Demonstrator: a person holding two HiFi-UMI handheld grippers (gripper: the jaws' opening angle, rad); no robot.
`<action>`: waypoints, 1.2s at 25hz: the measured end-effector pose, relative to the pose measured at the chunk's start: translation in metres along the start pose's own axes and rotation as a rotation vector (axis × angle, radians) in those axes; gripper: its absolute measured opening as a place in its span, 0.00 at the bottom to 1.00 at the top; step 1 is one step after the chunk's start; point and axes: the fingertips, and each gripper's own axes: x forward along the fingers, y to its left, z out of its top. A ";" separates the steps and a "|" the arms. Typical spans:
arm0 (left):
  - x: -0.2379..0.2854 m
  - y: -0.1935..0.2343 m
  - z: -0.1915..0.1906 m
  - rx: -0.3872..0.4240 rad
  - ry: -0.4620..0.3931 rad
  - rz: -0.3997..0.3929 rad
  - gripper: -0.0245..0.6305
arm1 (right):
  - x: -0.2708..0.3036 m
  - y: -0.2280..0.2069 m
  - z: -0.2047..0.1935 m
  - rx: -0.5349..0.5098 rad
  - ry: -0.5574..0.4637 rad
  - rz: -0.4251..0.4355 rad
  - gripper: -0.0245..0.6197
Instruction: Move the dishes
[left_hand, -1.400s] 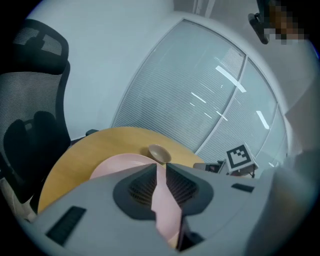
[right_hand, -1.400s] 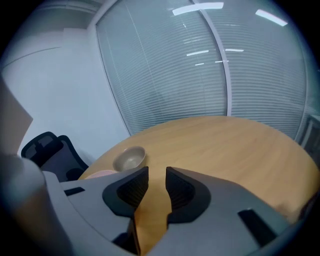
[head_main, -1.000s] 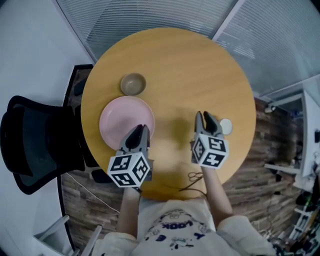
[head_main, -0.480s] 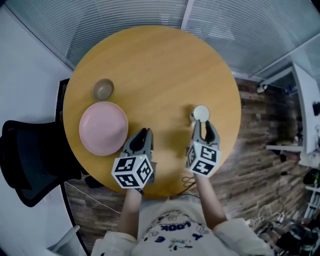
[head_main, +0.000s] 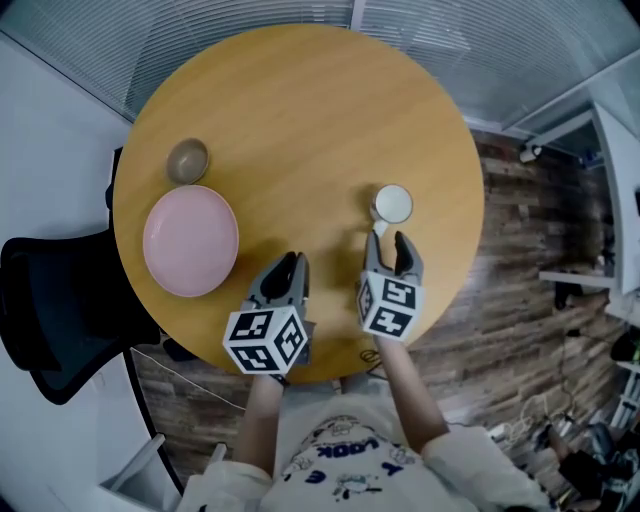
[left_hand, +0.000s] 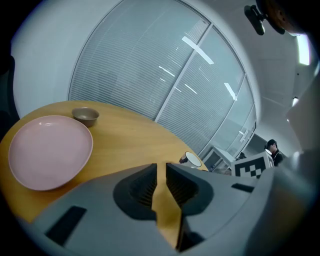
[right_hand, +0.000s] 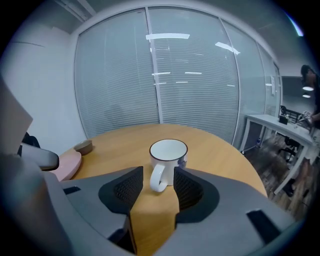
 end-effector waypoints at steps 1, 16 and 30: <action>-0.001 0.001 -0.002 -0.002 0.001 0.004 0.12 | 0.002 0.001 -0.002 0.004 0.005 0.002 0.30; 0.002 0.006 -0.026 -0.038 0.033 0.026 0.12 | 0.023 -0.003 -0.016 -0.018 0.033 -0.019 0.24; 0.007 0.001 -0.050 -0.057 0.062 0.017 0.12 | 0.016 -0.016 -0.014 -0.077 -0.075 -0.015 0.18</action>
